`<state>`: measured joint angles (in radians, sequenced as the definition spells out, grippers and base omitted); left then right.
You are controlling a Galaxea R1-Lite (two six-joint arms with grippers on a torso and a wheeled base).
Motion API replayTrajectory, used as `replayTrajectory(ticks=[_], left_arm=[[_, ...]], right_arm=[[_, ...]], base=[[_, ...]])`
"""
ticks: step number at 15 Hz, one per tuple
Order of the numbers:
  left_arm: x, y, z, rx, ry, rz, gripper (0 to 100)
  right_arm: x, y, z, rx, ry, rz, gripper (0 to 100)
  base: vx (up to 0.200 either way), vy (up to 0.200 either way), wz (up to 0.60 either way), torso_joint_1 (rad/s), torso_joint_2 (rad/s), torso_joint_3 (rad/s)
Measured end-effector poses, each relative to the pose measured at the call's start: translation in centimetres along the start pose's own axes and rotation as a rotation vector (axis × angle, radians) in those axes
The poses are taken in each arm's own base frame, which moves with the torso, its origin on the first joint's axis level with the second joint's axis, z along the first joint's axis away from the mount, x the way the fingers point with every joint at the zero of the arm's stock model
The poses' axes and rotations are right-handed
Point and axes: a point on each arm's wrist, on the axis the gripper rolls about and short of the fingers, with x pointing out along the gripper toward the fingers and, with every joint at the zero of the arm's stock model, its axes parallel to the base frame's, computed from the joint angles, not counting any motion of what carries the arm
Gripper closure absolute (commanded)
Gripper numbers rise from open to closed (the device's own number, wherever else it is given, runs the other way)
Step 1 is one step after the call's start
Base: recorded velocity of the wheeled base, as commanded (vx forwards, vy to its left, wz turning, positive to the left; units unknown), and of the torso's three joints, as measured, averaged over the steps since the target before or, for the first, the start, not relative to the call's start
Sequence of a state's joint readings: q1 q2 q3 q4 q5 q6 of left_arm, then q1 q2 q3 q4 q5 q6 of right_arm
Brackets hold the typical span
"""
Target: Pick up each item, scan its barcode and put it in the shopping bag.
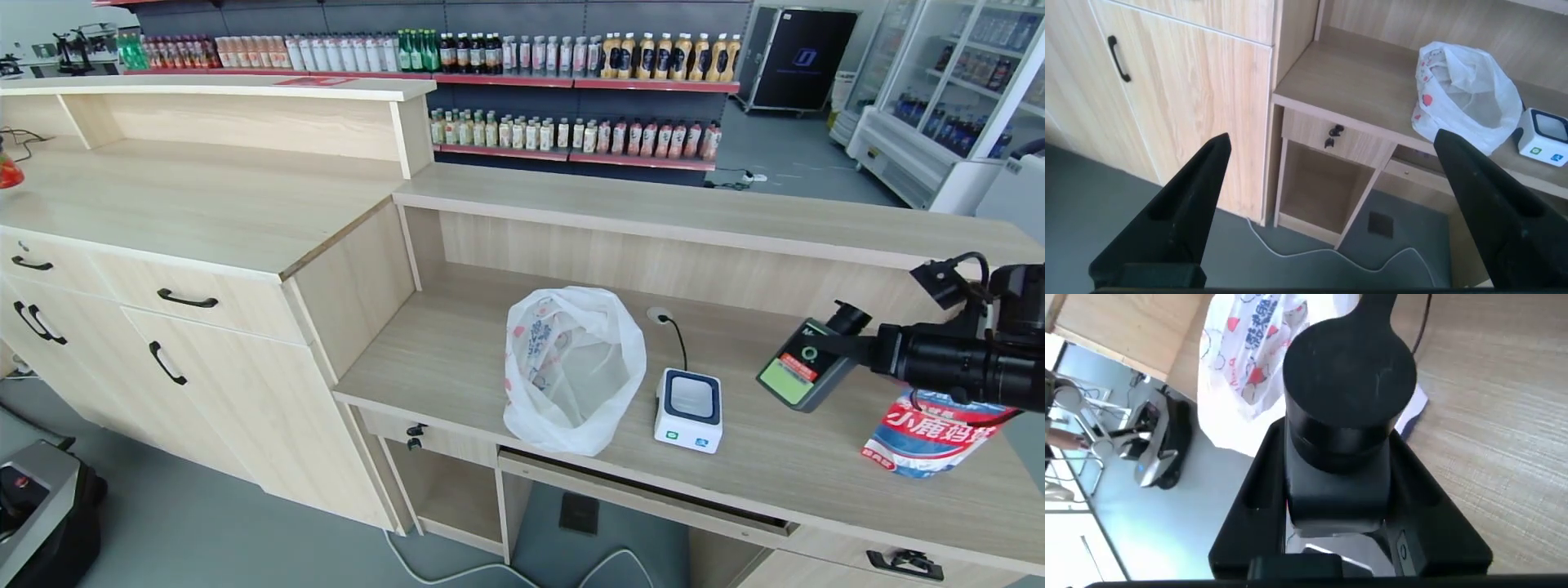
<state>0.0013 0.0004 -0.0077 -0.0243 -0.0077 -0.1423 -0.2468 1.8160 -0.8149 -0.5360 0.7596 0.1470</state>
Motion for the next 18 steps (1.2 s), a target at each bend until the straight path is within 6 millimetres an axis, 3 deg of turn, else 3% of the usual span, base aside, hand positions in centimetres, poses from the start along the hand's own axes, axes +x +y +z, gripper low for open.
replayTrajectory(ticks=[3,6,18], left_arm=[[0.0,0.0,0.0,0.0,0.0,0.0,0],[0.0,0.0,0.0,0.0,0.0,0.0,0],[0.0,0.0,0.0,0.0,0.0,0.0,0]], right_arm=[[1.9,-0.7,0.3,-0.088,-0.065,0.031,100],[3.6,-1.3,-0.8,-0.076,-0.033,0.054,100],[8.1,-1.7,-2.3,-0.116,0.015,0.053,100]], base=[[0.0,0.0,0.0,0.0,0.0,0.0],[0.0,0.0,0.0,0.0,0.0,0.0],[0.0,0.0,0.0,0.0,0.0,0.0]])
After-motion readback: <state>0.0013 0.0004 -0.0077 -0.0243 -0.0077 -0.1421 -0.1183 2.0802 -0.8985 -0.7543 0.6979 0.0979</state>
